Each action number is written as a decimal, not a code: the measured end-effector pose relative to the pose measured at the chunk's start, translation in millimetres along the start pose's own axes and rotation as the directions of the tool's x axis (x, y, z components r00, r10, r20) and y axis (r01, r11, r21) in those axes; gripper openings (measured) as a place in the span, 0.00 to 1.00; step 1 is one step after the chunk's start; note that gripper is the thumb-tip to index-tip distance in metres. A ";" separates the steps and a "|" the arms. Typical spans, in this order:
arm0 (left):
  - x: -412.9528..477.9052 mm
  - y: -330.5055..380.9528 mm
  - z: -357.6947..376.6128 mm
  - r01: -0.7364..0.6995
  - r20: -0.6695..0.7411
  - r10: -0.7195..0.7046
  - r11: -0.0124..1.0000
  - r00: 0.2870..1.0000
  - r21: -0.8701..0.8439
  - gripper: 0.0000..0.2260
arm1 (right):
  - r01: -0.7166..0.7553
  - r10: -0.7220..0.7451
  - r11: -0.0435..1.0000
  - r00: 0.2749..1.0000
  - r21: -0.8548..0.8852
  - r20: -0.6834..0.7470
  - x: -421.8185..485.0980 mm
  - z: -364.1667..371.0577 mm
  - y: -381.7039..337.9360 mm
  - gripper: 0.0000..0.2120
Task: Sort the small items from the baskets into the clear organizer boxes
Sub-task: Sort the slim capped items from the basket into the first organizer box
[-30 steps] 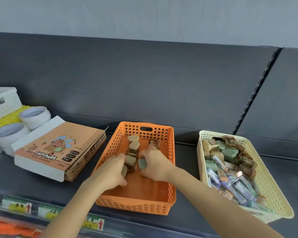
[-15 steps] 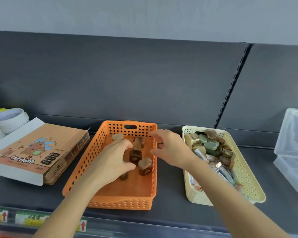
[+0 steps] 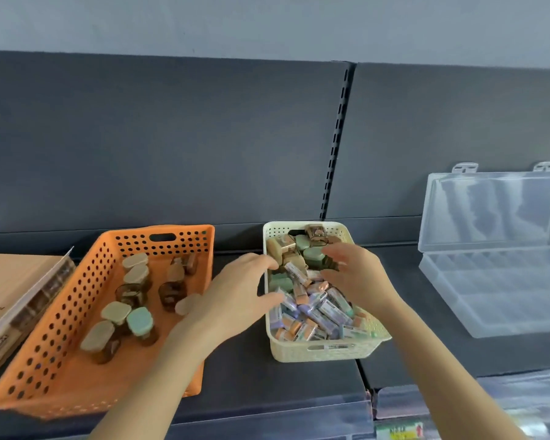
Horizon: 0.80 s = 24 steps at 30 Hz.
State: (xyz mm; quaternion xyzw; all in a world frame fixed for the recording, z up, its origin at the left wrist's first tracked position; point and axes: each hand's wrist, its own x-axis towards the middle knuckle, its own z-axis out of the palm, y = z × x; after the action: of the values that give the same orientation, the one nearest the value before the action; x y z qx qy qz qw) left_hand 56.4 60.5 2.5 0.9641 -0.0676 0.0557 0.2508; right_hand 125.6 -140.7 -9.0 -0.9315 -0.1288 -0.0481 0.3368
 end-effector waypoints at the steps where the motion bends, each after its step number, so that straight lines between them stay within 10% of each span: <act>1: 4.6 3.4 4.1 -0.010 0.005 0.010 1.000 1.000 -0.009 0.21 | -0.018 0.018 1.000 1.000 -0.007 -0.004 -0.4 -2.4 7.2 0.19; 24: 113.3 -11.8 45.7 0.041 -0.024 -0.034 0.913 0.999 0.406 0.17 | 0.230 -0.176 0.958 0.943 -0.173 0.283 34.1 -10.6 44.7 0.19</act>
State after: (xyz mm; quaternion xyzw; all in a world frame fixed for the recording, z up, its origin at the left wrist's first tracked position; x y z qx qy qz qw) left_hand 173.2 36.6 -26.7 0.9958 -0.0339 0.0715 0.0465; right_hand 170.5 -173.5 -22.4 -0.9407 -0.2626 0.0291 0.2128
